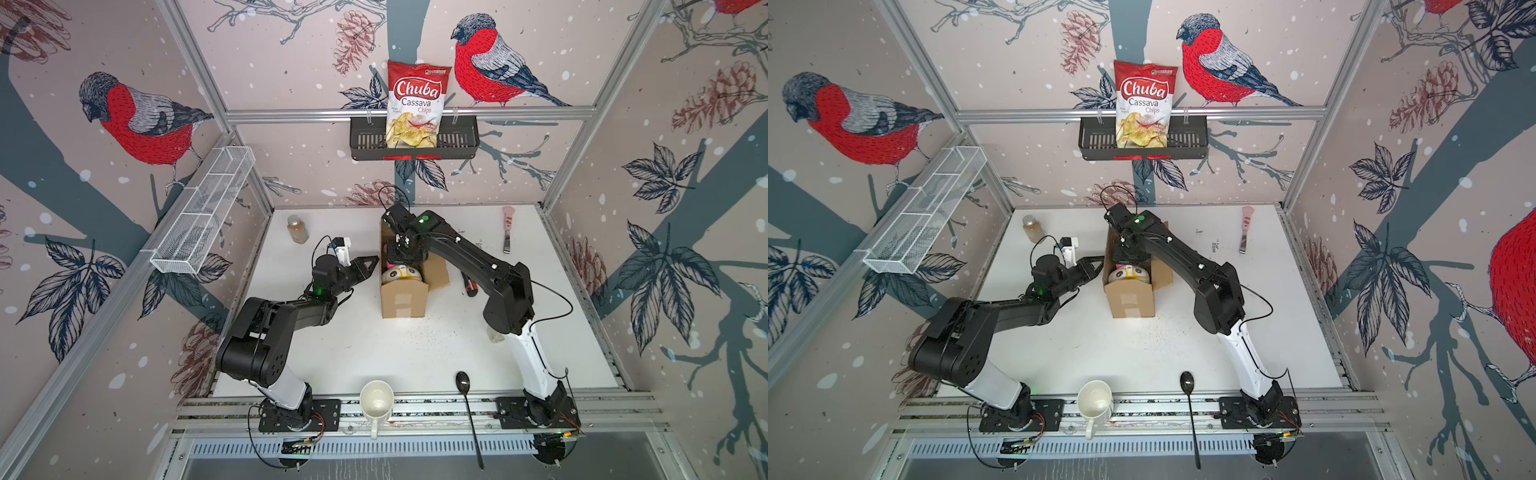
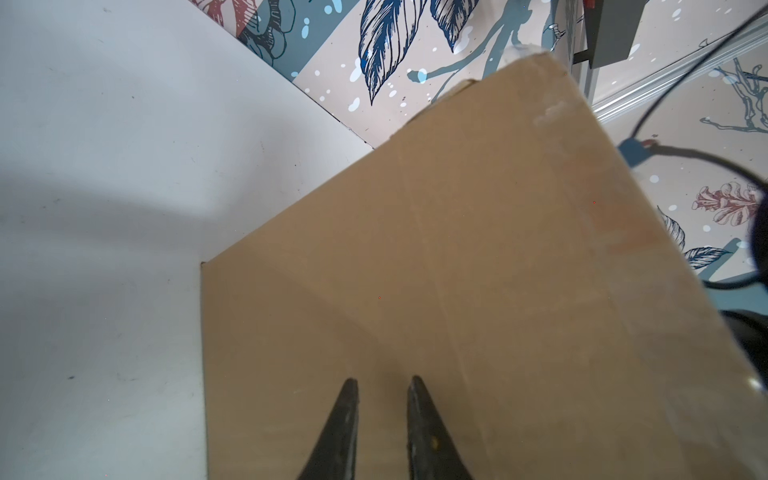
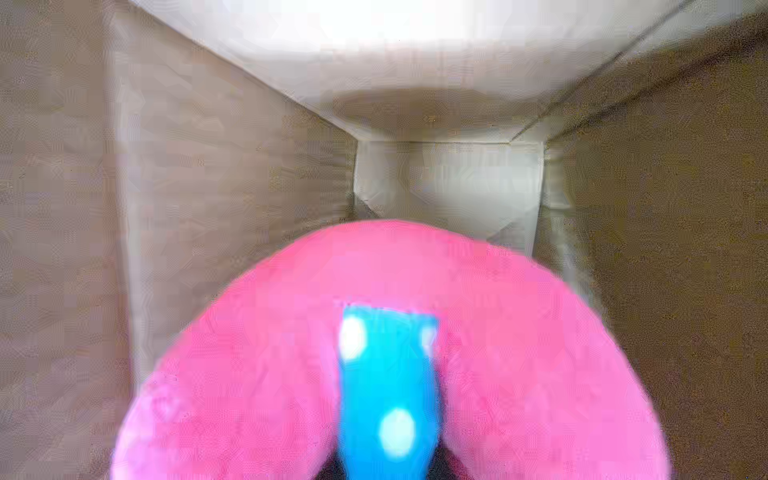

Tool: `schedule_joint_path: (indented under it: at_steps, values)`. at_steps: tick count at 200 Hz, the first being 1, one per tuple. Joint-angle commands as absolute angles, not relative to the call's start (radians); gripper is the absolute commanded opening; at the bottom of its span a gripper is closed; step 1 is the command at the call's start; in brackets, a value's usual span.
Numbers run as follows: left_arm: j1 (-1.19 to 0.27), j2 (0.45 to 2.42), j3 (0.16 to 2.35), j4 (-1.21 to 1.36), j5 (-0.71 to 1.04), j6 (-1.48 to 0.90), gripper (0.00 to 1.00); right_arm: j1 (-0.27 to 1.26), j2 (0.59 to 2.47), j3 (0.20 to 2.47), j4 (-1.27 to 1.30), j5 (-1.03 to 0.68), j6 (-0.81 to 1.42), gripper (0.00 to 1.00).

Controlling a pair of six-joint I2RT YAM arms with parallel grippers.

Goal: Unpack the express box
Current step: 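Grasp the plush toy's head with the right gripper and lift it out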

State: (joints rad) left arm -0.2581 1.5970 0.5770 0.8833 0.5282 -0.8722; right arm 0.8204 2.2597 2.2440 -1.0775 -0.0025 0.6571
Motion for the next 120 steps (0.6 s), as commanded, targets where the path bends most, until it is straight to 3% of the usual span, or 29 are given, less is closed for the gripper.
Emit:
schedule_joint_path:
  at_steps: [1,120]
  values:
    - [-0.256,1.589,0.584,0.902,0.548,-0.860,0.23,0.826,2.237,2.256,-1.092,0.022,0.666,0.00]
    - [-0.256,1.501,0.630,0.794,0.535,-0.834,0.24,0.824,2.126,2.307,-1.126,0.082,0.640,0.00]
